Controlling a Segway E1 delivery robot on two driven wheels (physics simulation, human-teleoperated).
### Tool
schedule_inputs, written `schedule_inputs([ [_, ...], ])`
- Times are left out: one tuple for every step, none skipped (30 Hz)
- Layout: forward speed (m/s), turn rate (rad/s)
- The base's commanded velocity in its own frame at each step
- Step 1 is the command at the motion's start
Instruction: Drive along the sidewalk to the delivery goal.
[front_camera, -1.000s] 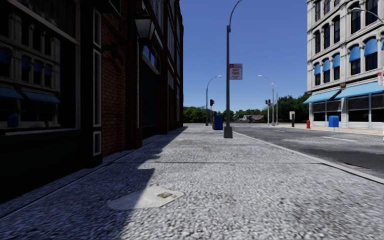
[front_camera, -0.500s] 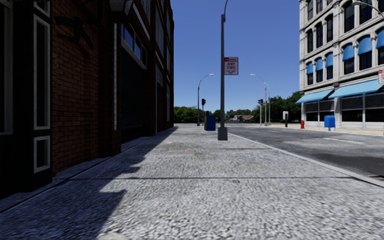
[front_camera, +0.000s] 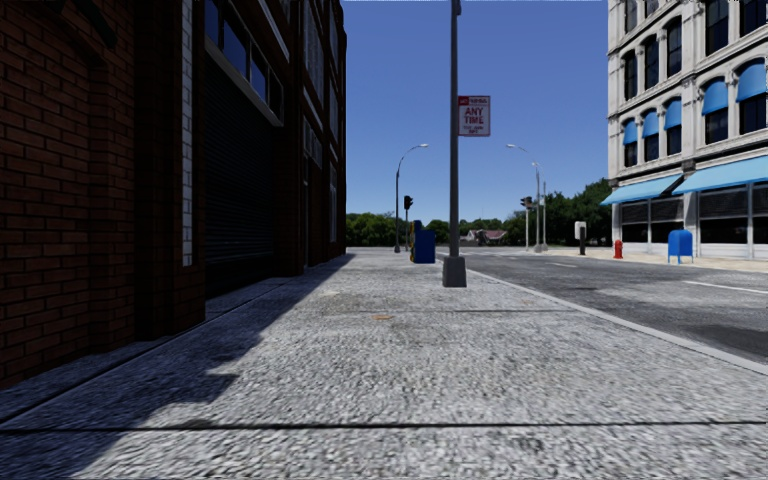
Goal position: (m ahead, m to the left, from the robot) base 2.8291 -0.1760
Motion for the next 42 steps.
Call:
schedule_inputs([
  [2.00, 0.00],
  [2.00, 0.00],
  [2.00, 0.00],
  [2.00, 0.00],
  [2.00, 0.00],
  [2.00, 0.00],
  [2.00, 0.00],
  [2.00, 0.00],
  [2.00, 0.00],
  [2.00, 0.00],
  [2.00, 0.00],
  [2.00, 0.00],
  [2.00, 0.00],
  [2.00, 0.00],
  [2.00, 0.00],
  [2.00, 0.00],
  [2.00, 0.00],
  [2.00, 0.00],
  [2.00, 0.00],
  [2.00, 0.00],
  [2.00, 0.00],
  [2.00, 0.00],
  [2.00, 0.00],
  [2.00, 0.00],
  [2.00, 0.00],
  [2.00, 0.00],
  [2.00, 0.00],
  [2.00, 0.00],
  [2.00, 0.00],
  [2.00, 0.00],
  [2.00, 0.00],
  [2.00, 0.00],
  [1.99, 0.00],
  [1.99, 0.00],
  [1.89, 0.00],
  [1.73, 0.00],
  [1.56, 0.00],
  [1.45, 0.00],
  [1.45, 0.00],
  [1.33, 0.00],
  [1.25, 0.00],
  [1.21, 0.00],
])
